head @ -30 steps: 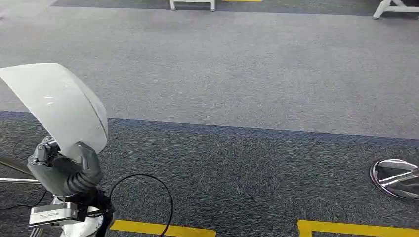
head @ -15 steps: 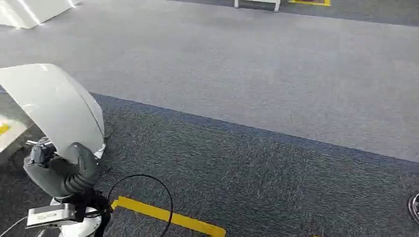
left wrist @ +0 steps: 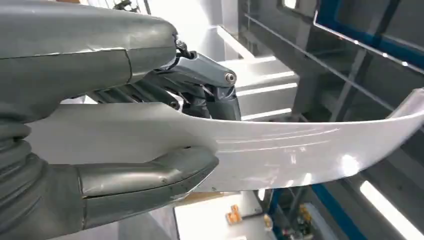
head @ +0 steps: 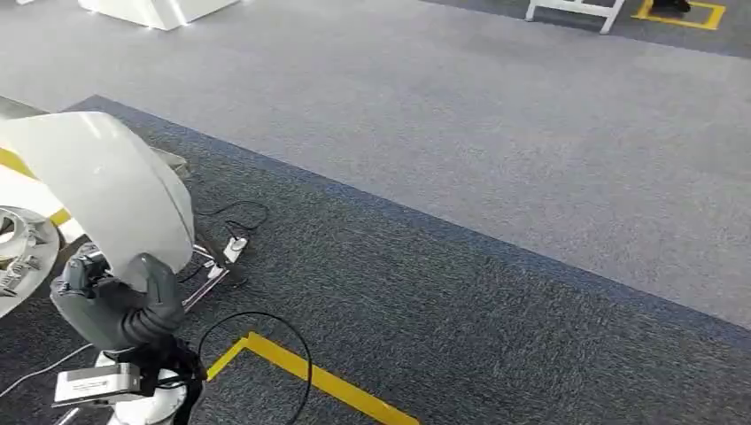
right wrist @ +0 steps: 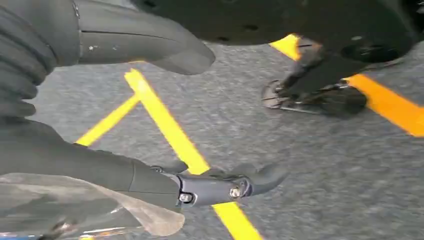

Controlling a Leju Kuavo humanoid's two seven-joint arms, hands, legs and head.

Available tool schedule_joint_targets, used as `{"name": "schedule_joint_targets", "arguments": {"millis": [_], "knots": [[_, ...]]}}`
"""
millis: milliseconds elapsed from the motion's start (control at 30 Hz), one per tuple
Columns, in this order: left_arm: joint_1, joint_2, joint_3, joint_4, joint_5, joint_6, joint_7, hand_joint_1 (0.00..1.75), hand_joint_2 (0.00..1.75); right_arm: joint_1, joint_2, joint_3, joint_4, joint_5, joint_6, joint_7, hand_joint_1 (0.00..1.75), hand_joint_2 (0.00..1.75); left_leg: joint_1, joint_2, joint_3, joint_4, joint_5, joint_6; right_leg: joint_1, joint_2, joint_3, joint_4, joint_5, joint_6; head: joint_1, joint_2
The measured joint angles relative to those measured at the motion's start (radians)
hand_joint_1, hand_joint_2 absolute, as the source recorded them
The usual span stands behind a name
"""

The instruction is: Take the parts from the cabinet and place them on the table.

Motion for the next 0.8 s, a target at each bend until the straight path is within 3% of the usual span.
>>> {"name": "schedule_joint_targets", "arguments": {"millis": [33, 67, 100, 133, 167, 200, 267, 300, 333, 367, 400, 433, 467, 567, 600, 633, 667, 700, 767, 800], "knots": [[0.000, 0.000, 0.000, 0.000, 0.000, 0.000, 0.000, 1.75, 1.75, 0.000, 0.000, 0.000, 0.000, 0.000, 0.000, 0.000, 0.00, 1.75, 0.000, -0.013, -0.002, 0.000, 0.002, -0.005, -0.004, -0.015, 0.002, -0.005, 0.004, -0.008, 0.000, 0.000], [0.002, 0.001, 0.000, 0.000, 0.000, 0.000, 0.000, 1.75, 1.75, -0.001, 0.003, 0.000, 0.000, 0.000, 0.000, 0.000, 0.00, 1.75, -0.004, 0.018, -0.006, 0.010, -0.008, -0.008, -0.008, -0.030, 0.005, -0.010, 0.007, -0.014, 0.000, 0.000], [-0.002, 0.002, 0.000, 0.000, 0.000, 0.001, 0.000, 1.75, 1.75, 0.000, 0.000, 0.000, 0.000, 0.000, 0.000, -0.001, 0.00, 1.75, -0.006, 0.069, -0.021, 0.043, -0.031, -0.014, -0.007, -0.041, 0.007, -0.011, 0.007, -0.016, -0.011, 0.000], [-0.006, 0.002, 0.000, 0.000, 0.000, 0.001, 0.000, 1.75, 1.75, 0.001, 0.000, 0.000, 0.000, 0.000, -0.001, -0.001, 0.00, 1.75, -0.003, 0.096, -0.050, 0.105, -0.065, -0.019, -0.006, -0.055, 0.008, -0.011, 0.005, -0.020, -0.015, 0.000], [-0.006, 0.002, -0.001, 0.000, 0.000, 0.001, 0.000, 1.75, 1.75, 0.003, 0.000, 0.000, -0.001, 0.000, -0.001, -0.001, 0.00, 1.75, -0.001, 0.111, -0.089, 0.185, -0.100, -0.023, -0.004, -0.071, 0.009, -0.011, 0.003, -0.022, -0.014, 0.000], [-0.004, 0.002, -0.001, 0.000, 0.000, 0.001, 0.000, 1.75, 1.75, 0.004, 0.000, 0.000, -0.001, 0.000, -0.001, -0.001, 0.00, 1.75, 0.001, 0.115, -0.115, 0.238, -0.118, -0.025, -0.003, -0.083, 0.009, -0.011, 0.002, -0.024, -0.015, 0.000], [-0.004, 0.002, 0.000, 0.000, 0.000, 0.001, 0.000, 1.75, 1.75, 0.005, 0.000, 0.000, -0.001, 0.000, -0.001, -0.001, 0.00, 1.75, 0.001, 0.117, -0.131, 0.269, -0.127, -0.025, -0.003, -0.092, 0.009, -0.011, 0.000, -0.024, -0.015, 0.000], [-0.002, 0.004, 0.000, 0.000, 0.000, 0.001, 0.000, 1.75, 1.75, 0.005, 0.000, 0.000, -0.001, 0.000, -0.001, -0.001, 0.00, 1.75, 0.002, 0.119, -0.144, 0.289, -0.113, -0.025, -0.001, -0.117, 0.012, -0.011, -0.002, -0.026, -0.015, 0.000], [-0.002, 0.004, 0.000, 0.000, 0.000, 0.001, 0.000, 1.75, 1.75, 0.004, 0.000, 0.000, -0.001, 0.000, -0.001, -0.001, 0.00, 1.75, 0.002, 0.121, -0.123, 0.244, -0.077, -0.022, 0.000, -0.130, 0.014, -0.011, -0.005, -0.026, -0.014, 0.000], [-0.002, 0.004, 0.000, 0.000, 0.000, 0.001, 0.000, 1.75, 1.75, 0.003, 0.000, 0.000, 0.000, 0.000, 0.000, -0.001, 0.00, 1.75, 0.000, 0.129, -0.084, 0.165, -0.030, -0.016, 0.001, -0.142, 0.019, -0.011, -0.008, -0.025, -0.015, 0.000], [-0.002, 0.004, 0.000, 0.000, 0.000, 0.001, 0.000, 1.75, 1.75, 0.003, 0.000, 0.000, 0.000, 0.000, 0.000, -0.001, 0.00, 1.75, -0.004, 0.148, -0.045, 0.088, 0.008, -0.009, 0.001, -0.152, 0.024, -0.011, -0.011, -0.024, -0.015, 0.000], [-0.004, 0.004, 0.000, 0.000, 0.000, 0.001, 0.000, 1.75, 1.75, 0.003, 0.000, 0.000, 0.000, 0.000, 0.000, -0.002, 0.00, 1.75, -0.015, 0.206, -0.011, 0.023, 0.012, 0.001, 0.002, -0.162, 0.030, -0.013, -0.015, -0.021, -0.014, 0.000], [-0.006, 0.003, 0.000, 0.000, 0.000, 0.001, 0.000, 1.75, 1.75, 0.003, 0.000, 0.000, 0.000, 0.000, 0.000, -0.002, 0.00, 1.75, -0.031, 0.240, -0.007, 0.008, 0.004, 0.008, 0.009, -0.173, 0.030, -0.011, -0.019, -0.014, -0.016, 0.000], [-0.005, 0.003, 0.000, 0.000, 0.000, 0.001, 0.000, 1.75, 1.75, 0.000, 0.000, 0.000, 0.000, 0.000, 0.000, -0.001, 0.00, 1.75, -0.031, 0.199, -0.014, 0.001, -0.001, 0.021, 0.011, -0.215, 0.038, -0.020, -0.022, 0.001, -0.014, 0.000], [-0.005, 0.003, 0.001, -0.001, 0.000, 0.001, 0.000, 1.75, 1.75, -0.003, 0.000, 0.000, -0.001, 0.000, 0.000, -0.001, 0.00, 1.75, -0.024, 0.182, -0.004, -0.012, 0.005, 0.029, 0.011, -0.220, 0.043, -0.021, -0.029, 0.009, -0.014, 0.000], [-0.007, 0.003, 0.001, -0.001, 0.000, 0.001, 0.000, 1.75, 1.75, -0.006, 0.000, 0.000, 0.000, 0.000, 0.000, -0.002, 0.00, 1.75, -0.019, 0.173, -0.001, -0.017, 0.008, 0.033, 0.007, -0.163, 0.035, -0.004, -0.043, 0.013, -0.009, 0.000], [-0.011, 0.002, -0.001, -0.001, 0.000, 0.001, 0.000, 1.75, 1.75, -0.006, 0.000, 0.000, 0.000, 0.000, 0.003, -0.002, 0.00, 1.75, -0.016, 0.164, -0.001, -0.017, 0.009, 0.038, 0.005, -0.119, 0.016, 0.037, -0.067, 0.013, -0.007, 0.000], [-0.014, 0.000, -0.002, -0.001, 0.000, 0.001, 0.001, 1.75, 1.75, -0.006, 0.000, 0.000, 0.000, 0.000, 0.004, -0.002, 0.00, 1.75, -0.015, 0.149, -0.001, -0.017, 0.010, 0.042, 0.005, -0.087, -0.029, 0.125, -0.108, 0.013, -0.002, 0.000], [-0.013, 0.000, -0.002, -0.001, 0.000, 0.000, 0.002, 1.75, 1.75, -0.002, 0.000, 0.000, 0.000, 0.000, 0.008, -0.002, 0.00, 1.75, -0.016, 0.120, -0.001, -0.016, 0.009, 0.045, 0.005, -0.075, -0.117, 0.279, -0.160, 0.016, -0.003, 0.000], [-0.012, 0.000, -0.002, 0.000, 0.000, 0.000, 0.003, 1.75, 1.75, 0.001, 0.000, 0.000, 0.000, 0.000, 0.008, -0.002, 0.00, 1.75, -0.016, 0.106, -0.001, -0.015, 0.009, 0.045, 0.006, -0.075, -0.140, 0.308, -0.155, 0.017, -0.002, 0.000]]}}
